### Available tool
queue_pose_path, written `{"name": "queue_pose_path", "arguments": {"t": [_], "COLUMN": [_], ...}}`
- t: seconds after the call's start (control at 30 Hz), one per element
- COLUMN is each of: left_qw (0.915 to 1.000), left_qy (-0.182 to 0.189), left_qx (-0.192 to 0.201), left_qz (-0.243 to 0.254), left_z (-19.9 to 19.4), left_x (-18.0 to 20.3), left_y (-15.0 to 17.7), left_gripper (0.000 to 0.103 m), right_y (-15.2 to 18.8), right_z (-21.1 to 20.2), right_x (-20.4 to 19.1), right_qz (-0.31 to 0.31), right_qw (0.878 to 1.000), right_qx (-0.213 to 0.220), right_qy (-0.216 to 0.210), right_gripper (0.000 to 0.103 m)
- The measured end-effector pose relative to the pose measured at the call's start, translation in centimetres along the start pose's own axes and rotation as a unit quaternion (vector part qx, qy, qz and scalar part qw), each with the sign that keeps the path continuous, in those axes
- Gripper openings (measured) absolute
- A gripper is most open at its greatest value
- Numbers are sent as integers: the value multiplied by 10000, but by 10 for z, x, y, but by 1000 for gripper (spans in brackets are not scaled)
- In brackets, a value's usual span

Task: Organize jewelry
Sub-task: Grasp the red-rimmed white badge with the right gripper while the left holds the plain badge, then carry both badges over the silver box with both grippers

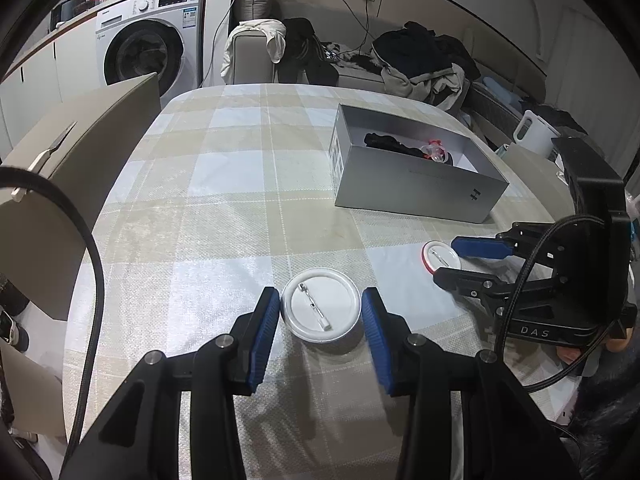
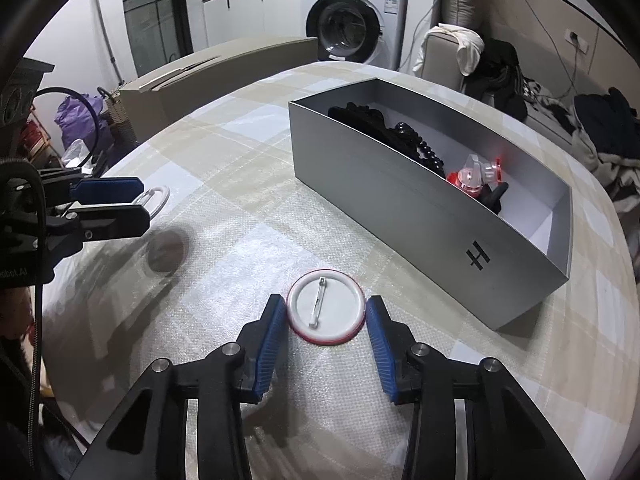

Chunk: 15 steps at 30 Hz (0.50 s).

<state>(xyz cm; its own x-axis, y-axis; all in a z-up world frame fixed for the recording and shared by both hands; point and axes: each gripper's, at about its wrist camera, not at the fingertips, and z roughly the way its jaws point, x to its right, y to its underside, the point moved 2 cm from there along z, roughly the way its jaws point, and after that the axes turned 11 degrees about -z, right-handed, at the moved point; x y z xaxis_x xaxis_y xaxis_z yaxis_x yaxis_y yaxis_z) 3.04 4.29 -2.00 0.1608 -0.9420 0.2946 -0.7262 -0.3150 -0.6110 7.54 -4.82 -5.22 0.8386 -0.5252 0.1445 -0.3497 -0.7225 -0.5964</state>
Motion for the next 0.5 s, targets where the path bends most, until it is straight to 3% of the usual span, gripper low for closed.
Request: {"name": "queue_pose_path", "arguments": {"t": [0.3,0.5], "left_qw": [10000,9998], "left_qy": [31,131], "left_qx": [18,76], "left_qz": [28,91], "left_z": [1,1], "left_x": [2,9], "left_y": [-2,-6], "left_gripper": [37,37], "right_y": [6,9], "right_z": [-8,-29], "right_x": [6,20], "right_qz": [221,631], "right_qw": [9993,9950], "right_qx": [158,546], "right_qy": [-251,-549], "right_gripper": [40,40]}}
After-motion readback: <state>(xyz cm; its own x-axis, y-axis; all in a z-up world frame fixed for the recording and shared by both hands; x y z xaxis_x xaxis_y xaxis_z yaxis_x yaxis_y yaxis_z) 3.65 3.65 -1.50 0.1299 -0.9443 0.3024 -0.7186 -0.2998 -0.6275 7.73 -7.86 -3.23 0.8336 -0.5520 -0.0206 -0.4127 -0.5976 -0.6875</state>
